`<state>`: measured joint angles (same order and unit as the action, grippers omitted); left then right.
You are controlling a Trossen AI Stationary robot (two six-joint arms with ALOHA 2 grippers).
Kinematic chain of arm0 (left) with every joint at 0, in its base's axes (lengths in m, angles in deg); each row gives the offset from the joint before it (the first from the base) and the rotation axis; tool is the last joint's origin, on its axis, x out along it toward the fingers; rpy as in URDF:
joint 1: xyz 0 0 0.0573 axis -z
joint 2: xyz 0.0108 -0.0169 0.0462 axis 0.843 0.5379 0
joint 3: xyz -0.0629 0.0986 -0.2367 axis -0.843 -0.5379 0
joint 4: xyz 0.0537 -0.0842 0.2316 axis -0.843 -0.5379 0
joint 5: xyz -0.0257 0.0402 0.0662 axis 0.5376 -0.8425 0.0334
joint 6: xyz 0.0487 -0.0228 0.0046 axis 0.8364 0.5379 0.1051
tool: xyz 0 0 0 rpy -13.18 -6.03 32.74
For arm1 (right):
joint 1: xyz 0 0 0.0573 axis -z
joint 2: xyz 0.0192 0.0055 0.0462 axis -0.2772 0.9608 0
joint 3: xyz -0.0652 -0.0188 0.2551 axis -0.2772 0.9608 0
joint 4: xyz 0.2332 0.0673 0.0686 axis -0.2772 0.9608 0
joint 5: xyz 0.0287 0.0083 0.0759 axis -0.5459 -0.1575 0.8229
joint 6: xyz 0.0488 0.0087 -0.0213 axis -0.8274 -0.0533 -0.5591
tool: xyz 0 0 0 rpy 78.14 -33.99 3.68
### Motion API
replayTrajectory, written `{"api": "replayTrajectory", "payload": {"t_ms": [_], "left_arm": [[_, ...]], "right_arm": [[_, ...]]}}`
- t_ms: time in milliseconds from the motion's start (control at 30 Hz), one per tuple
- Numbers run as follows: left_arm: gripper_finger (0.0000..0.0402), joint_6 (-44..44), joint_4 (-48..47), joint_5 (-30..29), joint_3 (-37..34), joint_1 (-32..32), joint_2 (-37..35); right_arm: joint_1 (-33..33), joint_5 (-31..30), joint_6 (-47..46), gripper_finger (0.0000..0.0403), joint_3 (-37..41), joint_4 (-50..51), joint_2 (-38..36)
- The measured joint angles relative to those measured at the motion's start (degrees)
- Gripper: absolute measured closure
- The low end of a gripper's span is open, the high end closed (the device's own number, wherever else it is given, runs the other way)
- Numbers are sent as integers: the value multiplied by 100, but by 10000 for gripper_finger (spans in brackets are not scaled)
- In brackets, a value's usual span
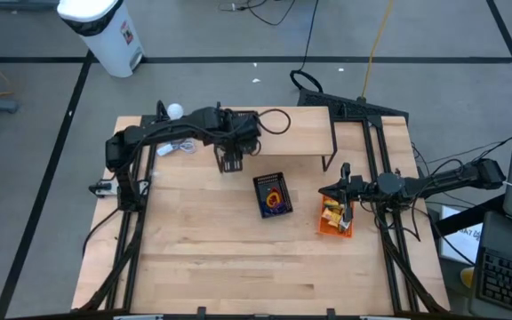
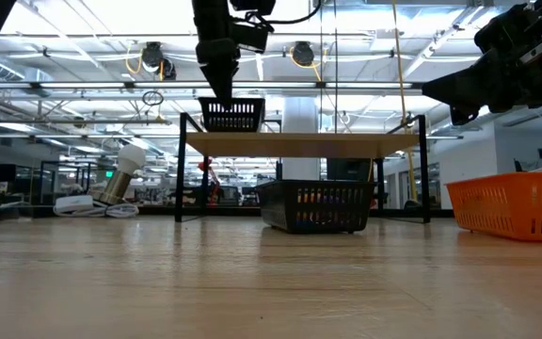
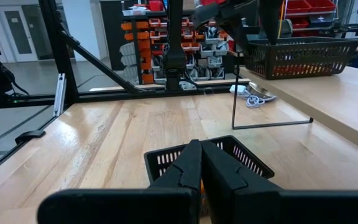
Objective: Pick & Place Office Desk Supplies
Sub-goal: Put the left black bin with the rubber bands on the shelf
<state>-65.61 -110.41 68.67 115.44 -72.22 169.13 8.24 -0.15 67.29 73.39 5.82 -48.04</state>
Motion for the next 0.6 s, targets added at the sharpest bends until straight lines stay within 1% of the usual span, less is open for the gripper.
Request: {"api": "replayTrajectory", "payload": {"t_ms": [333, 600], "left_arm": [[181, 27, 5, 22, 0, 31, 0], [181, 160, 4, -28, -4, 259, -20]], "right_arm": [[0, 2, 0, 403, 0, 2, 0], [0, 1, 0, 403, -1, 2, 0]]}}
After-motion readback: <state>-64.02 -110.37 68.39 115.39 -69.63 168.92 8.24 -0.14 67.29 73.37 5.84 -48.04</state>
